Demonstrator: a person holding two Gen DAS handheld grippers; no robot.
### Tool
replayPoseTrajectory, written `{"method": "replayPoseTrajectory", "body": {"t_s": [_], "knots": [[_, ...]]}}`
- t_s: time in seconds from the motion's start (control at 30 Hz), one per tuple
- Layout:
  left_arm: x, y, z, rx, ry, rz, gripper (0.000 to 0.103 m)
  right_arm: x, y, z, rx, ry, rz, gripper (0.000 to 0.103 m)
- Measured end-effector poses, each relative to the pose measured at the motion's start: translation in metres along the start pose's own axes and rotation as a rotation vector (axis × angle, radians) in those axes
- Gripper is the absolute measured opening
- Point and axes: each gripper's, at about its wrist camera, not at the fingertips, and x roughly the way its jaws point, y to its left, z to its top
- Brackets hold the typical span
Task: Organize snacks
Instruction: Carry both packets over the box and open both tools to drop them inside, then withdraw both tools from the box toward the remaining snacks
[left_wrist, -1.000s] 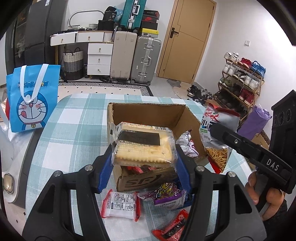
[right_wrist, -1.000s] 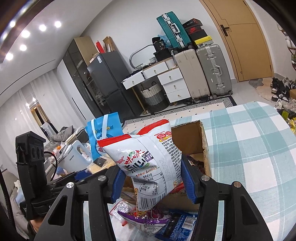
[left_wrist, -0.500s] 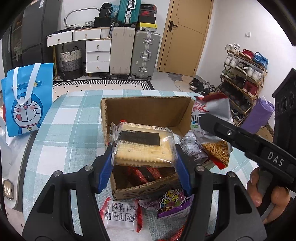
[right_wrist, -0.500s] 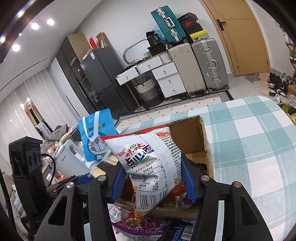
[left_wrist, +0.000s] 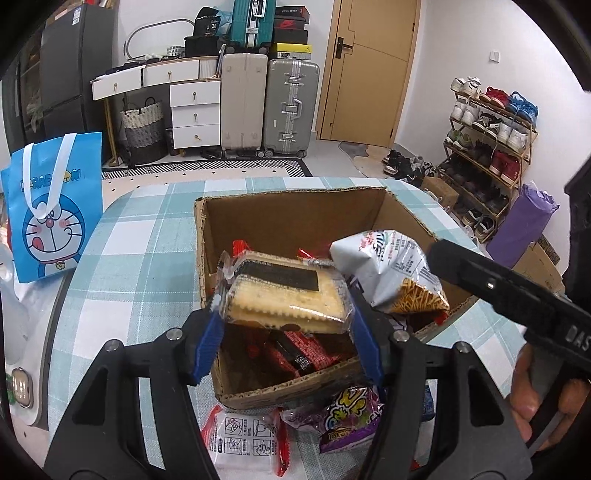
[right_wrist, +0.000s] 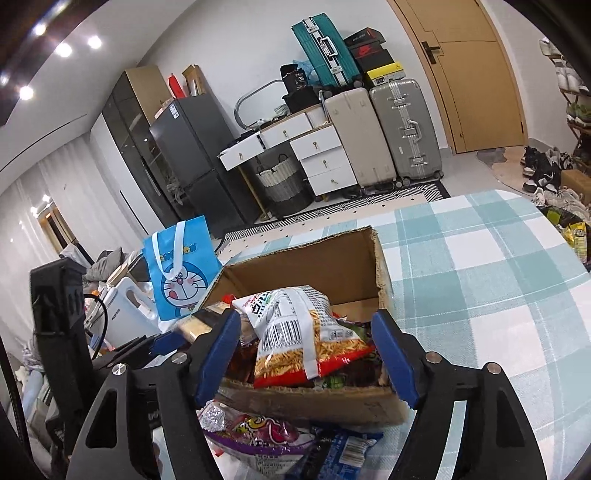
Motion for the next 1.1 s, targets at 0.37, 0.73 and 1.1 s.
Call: {"method": "replayPoseTrajectory", "body": {"t_s": [0.37,0.73,1.1], "knots": [[-0.029,0.009,-0.004,-0.043,-0.023,-0.037,0.083,-0.033,-0.010,-0.019,-0.022,0.002,-0.056,0.102],[-0.068,0.024,-0.040,-0.048,-0.023,0.006,0.102,-0.041,-0.016,-0.047,0.004,0.069,-0.058,0.102],[-0.089,0.030,-0.067,-0.068,-0.007,0.020,0.102,-0.046,-0.014,-0.069,-0.004,0.123,-0.078,0.102]]}}
